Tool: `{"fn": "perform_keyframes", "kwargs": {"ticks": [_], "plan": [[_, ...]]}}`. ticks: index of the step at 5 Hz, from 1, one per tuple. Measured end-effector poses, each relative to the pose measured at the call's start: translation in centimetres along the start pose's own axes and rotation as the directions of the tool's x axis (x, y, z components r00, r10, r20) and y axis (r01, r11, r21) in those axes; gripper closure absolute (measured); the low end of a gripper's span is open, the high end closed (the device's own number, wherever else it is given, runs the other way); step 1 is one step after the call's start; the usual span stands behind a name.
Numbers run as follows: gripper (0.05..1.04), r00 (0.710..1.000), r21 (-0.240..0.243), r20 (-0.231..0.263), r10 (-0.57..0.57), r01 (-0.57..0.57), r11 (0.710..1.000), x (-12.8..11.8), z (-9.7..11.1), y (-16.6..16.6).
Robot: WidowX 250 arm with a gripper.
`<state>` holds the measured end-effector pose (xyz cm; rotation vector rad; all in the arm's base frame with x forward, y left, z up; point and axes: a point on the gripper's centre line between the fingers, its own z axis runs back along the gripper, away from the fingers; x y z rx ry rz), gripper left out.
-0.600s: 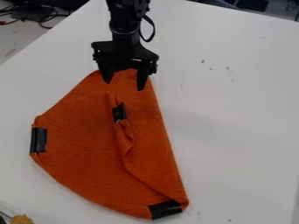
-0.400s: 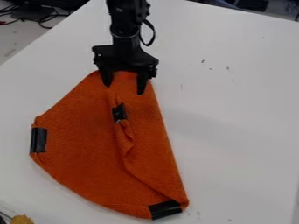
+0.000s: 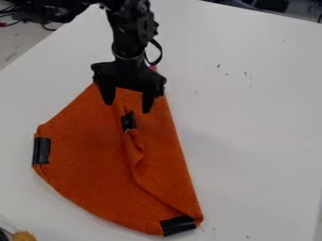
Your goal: Unfold the cloth from left to right
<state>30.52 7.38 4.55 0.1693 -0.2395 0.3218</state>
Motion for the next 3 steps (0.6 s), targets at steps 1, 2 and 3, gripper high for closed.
{"fn": "perform_keyframes", "kwargs": {"ticks": [1,2,3], "plan": [[0.083,1.0,-0.028,-0.011,0.02,-0.02,0.999,-0.52,-0.31,-0.06],[0.083,1.0,-0.043,-0.008,0.024,-0.024,0.999,-0.46,-0.41,-0.07],[0.083,1.0,-0.05,-0.017,0.024,-0.025,0.998,-0.58,-0.62,-0.21]]}}
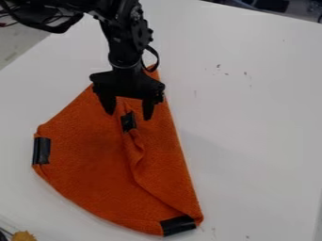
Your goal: Unfold the cloth from left to right
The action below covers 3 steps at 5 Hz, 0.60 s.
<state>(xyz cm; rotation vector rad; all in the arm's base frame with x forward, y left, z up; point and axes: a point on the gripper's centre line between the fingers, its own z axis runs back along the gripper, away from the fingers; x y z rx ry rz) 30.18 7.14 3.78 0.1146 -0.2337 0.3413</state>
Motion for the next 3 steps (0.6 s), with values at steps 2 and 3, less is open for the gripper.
{"fn": "perform_keyframes", "kwargs": {"ticks": [2,3], "plan": [[0.083,1.0,-0.03,0.001,0.004,-0.004,1.0,-0.4,-0.9,-0.6],[0.083,1.0,-0.05,-0.007,0.011,-0.011,0.999,-0.6,-1.7,-0.7]]}}
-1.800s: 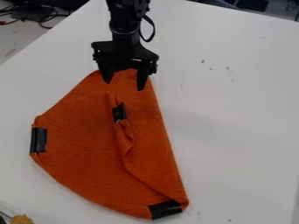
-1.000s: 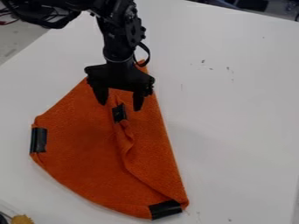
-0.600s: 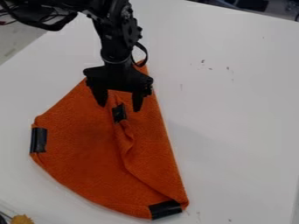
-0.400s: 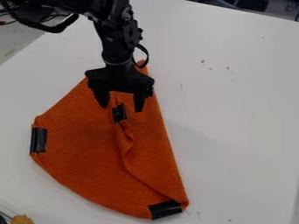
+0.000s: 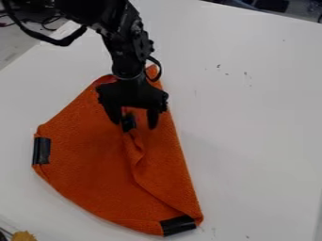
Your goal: Unfold the cloth from left to right
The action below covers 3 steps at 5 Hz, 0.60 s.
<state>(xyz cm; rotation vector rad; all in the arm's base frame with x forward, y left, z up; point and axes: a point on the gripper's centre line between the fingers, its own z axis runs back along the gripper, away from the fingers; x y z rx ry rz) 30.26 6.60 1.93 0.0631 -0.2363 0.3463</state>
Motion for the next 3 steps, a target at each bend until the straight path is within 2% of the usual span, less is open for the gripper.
{"fn": "perform_keyframes", "kwargs": {"ticks": [1,3], "plan": [[0.137,1.0,-0.019,-0.001,0.01,-0.01,1.0,-0.1,-0.69,0.31],[0.696,1.0,-0.024,-0.015,-0.01,0.01,1.0,0.03,-0.98,0.56]]}}
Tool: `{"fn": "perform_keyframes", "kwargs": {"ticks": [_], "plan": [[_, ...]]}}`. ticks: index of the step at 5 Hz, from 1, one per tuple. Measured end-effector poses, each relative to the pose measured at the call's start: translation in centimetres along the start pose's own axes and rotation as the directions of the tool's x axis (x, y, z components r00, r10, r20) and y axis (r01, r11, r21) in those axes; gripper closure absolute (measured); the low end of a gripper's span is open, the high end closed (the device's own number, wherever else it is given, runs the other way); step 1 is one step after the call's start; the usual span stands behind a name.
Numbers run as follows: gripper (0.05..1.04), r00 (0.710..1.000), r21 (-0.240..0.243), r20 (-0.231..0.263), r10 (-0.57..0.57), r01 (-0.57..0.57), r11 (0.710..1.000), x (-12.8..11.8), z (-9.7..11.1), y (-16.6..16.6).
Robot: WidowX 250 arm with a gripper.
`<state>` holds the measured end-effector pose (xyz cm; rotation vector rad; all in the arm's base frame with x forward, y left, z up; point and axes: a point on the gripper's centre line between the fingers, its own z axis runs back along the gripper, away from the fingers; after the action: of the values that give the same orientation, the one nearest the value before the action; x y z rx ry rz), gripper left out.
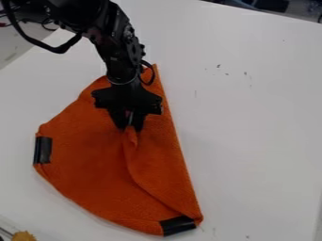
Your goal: Unfold the cloth from left to right
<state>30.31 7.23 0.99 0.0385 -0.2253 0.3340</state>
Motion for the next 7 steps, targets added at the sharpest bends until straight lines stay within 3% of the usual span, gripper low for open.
{"fn": "perform_keyframes", "kwargs": {"ticks": [2,3,4,5,7], "plan": [[0.799,1.0,0.0,-0.001,0.02,-0.02,1.0,0.04,0.04,0.0],[0.94,0.999,0.005,0.001,0.032,-0.032,0.999,0.08,0.04,0.07],[0.947,0.999,0.008,-0.003,0.033,-0.033,0.999,-0.02,0.06,0.08],[0.742,0.999,0.007,-0.016,0.038,-0.038,0.999,-0.19,0.04,0.09],[0.154,0.999,0.024,-0.012,0.032,-0.031,0.999,-0.13,0.78,0.39]]}}
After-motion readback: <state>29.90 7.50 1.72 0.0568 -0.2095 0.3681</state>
